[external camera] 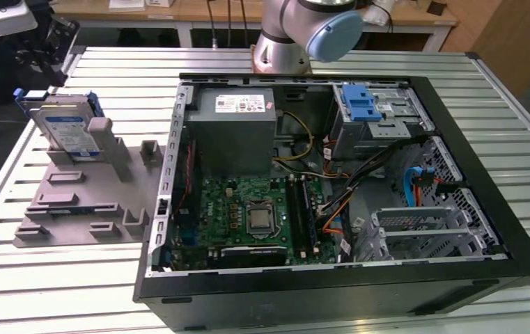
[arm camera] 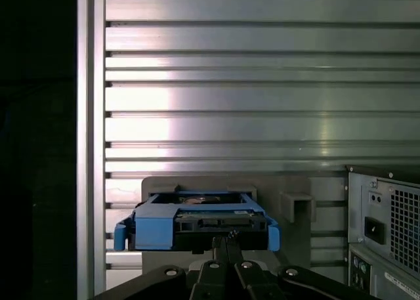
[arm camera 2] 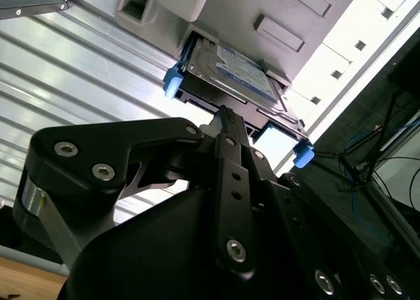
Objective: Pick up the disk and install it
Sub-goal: 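Reach for the disk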
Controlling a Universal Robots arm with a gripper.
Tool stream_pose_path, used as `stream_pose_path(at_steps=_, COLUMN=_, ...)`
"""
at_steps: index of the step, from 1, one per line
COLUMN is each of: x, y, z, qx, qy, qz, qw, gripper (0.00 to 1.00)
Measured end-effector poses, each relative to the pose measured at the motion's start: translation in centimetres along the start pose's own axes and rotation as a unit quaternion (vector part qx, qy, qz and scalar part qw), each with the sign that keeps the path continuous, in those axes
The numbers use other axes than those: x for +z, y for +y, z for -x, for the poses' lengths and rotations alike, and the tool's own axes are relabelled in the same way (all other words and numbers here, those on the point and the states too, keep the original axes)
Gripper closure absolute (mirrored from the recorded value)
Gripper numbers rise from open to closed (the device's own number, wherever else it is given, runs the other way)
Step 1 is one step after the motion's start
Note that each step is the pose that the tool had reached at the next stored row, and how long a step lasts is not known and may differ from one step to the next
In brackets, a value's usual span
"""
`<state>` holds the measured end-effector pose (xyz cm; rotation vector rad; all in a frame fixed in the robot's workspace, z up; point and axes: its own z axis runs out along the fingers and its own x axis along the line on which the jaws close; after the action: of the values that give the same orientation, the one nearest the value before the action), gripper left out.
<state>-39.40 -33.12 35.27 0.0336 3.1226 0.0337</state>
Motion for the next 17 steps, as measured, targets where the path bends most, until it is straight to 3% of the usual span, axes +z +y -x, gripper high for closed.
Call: stream_pose_path(at_steps=17, x=0.22, y=0.16, z=-2.17, qx=0.0, qy=0.0, qz=0.0, qw=1.0, gripper=0.89)
